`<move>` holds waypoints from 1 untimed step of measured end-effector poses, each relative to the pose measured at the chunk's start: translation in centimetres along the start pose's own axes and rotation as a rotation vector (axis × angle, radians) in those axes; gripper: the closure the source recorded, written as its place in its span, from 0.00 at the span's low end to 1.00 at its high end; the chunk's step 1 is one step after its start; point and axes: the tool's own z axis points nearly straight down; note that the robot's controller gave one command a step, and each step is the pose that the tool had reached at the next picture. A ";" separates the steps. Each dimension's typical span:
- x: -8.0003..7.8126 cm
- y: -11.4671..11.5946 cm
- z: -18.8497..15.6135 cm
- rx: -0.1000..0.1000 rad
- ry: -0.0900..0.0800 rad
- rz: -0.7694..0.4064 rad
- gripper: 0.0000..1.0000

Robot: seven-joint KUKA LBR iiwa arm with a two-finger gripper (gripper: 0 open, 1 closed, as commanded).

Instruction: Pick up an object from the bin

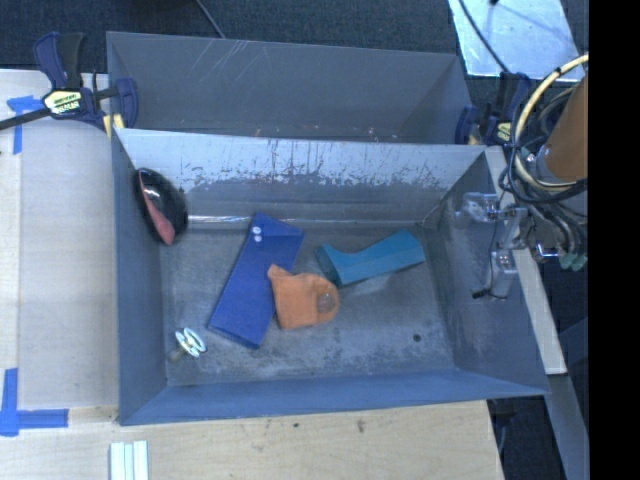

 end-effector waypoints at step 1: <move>-0.2 0.1 -0.5 0.002 -0.009 -0.003 0.00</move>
Offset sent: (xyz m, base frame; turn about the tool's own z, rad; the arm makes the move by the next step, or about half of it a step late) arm 0.0788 0.0368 -0.1624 -0.3367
